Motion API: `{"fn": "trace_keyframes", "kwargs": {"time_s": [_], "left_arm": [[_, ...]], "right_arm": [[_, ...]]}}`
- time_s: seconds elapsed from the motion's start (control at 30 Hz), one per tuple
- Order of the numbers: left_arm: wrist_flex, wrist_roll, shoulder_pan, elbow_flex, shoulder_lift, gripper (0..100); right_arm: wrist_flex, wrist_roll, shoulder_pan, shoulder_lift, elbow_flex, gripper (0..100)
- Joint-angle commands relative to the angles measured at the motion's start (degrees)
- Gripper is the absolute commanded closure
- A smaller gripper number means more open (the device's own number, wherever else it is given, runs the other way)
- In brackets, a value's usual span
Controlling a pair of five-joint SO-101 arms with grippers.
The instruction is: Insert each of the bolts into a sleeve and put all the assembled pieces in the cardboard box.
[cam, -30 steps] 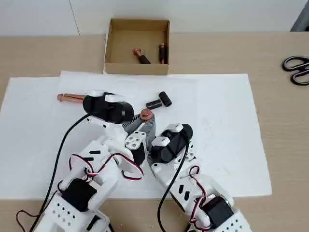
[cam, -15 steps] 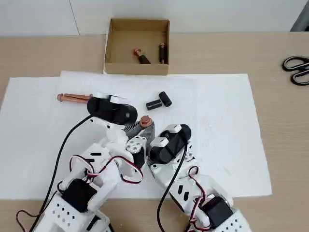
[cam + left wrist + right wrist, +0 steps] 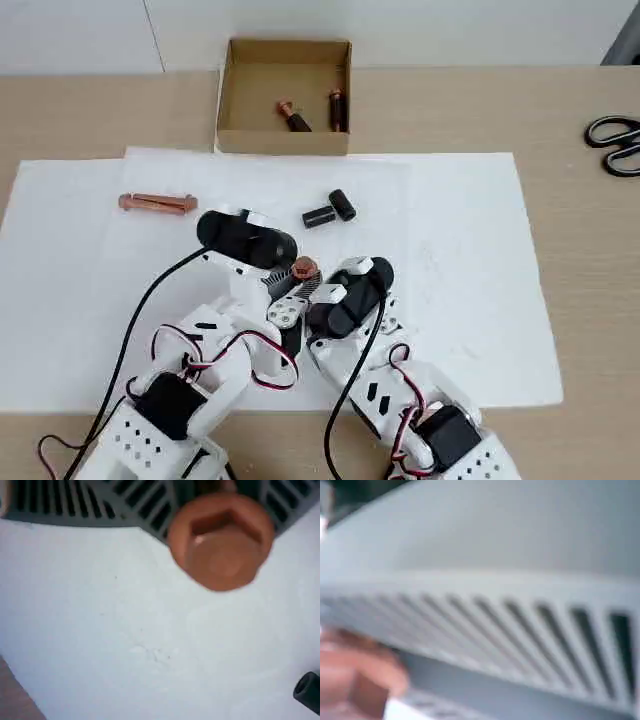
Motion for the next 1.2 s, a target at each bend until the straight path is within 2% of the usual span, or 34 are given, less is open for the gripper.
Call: {"fn": "trace_keyframes", "kwargs": {"time_s": [0.0, 0.23, 0.5, 0.6, 0.77, 1.0, 1.17], "left_arm": [[0.79, -1.23, -0.53, 0.13, 0.09, 99], [1.14, -0.97, -0.62, 0.13, -0.09, 87], [1.23, -0.88, -0.79, -3.3, -0.18, 86], [1.14, 2.64, -2.9, -5.14, -0.18, 84], [1.32, 7.12, -5.89, -7.96, -0.18, 76], [8.79, 7.21, -14.42, -13.14, -0.18, 76], [21.19, 4.22, -21.27, -17.63, -0.18, 76]], "right_arm": [[-1.36, 0.7, -0.04, -1.1, -1.05, 99.5], [-1.36, 0.7, -0.04, -1.1, -0.97, 99.5], [-1.36, 0.7, -0.04, -1.1, -0.88, 99.5], [-1.36, 0.7, 0.04, -1.1, -0.88, 99.5], [-1.36, 0.7, 0.13, -1.1, -0.79, 99.5], [-1.36, 0.62, 0.75, -0.66, -0.97, 99.5], [0.4, 0.79, 5.32, -0.48, -1.58, 99.5]]}}
